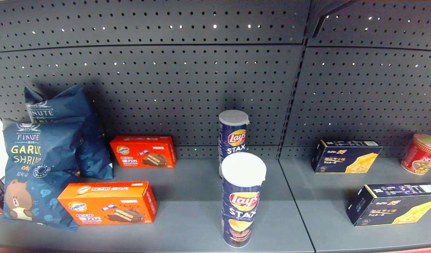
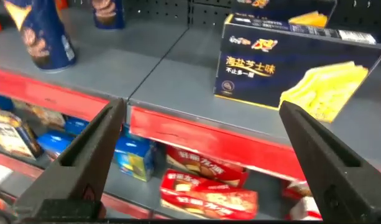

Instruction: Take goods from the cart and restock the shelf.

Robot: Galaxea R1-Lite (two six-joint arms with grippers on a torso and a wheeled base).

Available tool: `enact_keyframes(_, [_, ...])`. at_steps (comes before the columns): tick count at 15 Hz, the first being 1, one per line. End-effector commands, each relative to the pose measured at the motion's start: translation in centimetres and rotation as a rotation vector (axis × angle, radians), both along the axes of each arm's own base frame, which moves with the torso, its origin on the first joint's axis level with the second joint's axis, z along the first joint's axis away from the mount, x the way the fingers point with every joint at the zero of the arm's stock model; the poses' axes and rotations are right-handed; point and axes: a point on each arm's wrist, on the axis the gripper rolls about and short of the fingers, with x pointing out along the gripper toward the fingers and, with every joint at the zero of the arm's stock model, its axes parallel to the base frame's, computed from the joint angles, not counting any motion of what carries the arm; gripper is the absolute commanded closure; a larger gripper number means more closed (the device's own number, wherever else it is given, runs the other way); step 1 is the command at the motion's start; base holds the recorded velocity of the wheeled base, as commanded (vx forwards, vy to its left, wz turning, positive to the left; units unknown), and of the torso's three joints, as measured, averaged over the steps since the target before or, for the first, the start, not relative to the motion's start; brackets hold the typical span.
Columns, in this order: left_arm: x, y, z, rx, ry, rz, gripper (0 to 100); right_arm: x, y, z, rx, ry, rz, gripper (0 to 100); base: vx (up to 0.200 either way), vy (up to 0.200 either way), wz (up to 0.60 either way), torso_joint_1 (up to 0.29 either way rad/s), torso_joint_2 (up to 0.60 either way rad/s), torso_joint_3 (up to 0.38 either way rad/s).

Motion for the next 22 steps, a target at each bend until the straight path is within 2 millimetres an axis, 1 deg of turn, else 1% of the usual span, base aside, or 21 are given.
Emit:
enact_keyframes(1, [0.02, 0.0, 0.01, -0.013, 0.007, 0.004, 0, 0.03, 0.0, 0.02, 0.056, 0.02, -0.002, 0, 0.0, 0.0, 0.0, 0.0, 0.0, 0.0])
enact_keyframes(3, [0.03, 0.02, 0.02, -0.012, 0.005, 0.014, 0, 0.04, -0.03, 0.02, 0.047, 0.017, -0.016, 0, 0.0, 0.0, 0.0, 0.0, 0.0, 0.0])
enact_keyframes(4, [0.03, 0.02, 0.02, -0.012, 0.005, 0.014, 0, 0.06, -0.13, 0.02, 0.051, 0.017, -0.06, 0, 0.0, 0.0, 0.0, 0.0, 0.0, 0.0])
enact_keyframes(6, [0.03, 0.03, 0.02, -0.016, 0.006, 0.015, 0, 0.12, -0.45, -0.08, 0.073, 0.027, -0.207, 0, 0.0, 0.0, 0.0, 0.0, 0.0, 0.0])
enact_keyframes(8, [0.03, 0.02, 0.01, -0.016, 0.008, 0.014, 0, 0.1, -0.31, -0.39, 0.061, 0.059, -0.147, 0, 0.0, 0.0, 0.0, 0.0, 0.0, 0.0])
enact_keyframes(9, [0.02, 0.0, 0.01, -0.016, 0.008, 0.0, 0, 0.01, -0.19, -0.82, 0.016, 0.094, -0.086, 0, 0.0, 0.0, 0.0, 0.0, 0.0, 0.0])
enact_keyframes(15, [-0.06, -0.16, 0.06, -0.036, 0.013, -0.08, 0, 0.04, -0.19, -0.68, 0.018, 0.077, -0.084, 0, 0.0, 0.0, 0.0, 0.0, 0.0, 0.0])
enact_keyframes(20, [-0.07, -0.17, 0.04, -0.018, 0.004, -0.08, 0, 0.05, -0.18, -0.67, 0.017, 0.079, -0.084, 0, 0.0, 0.0, 0.0, 0.0, 0.0, 0.0])
enact_keyframes(22, [-0.08, -0.17, 0.02, -0.006, 0.001, -0.083, 0, 0.04, -0.19, -0.68, 0.018, 0.077, -0.084, 0, 0.0, -0.2, 0.0, 0.002, 0.0, 0.002])
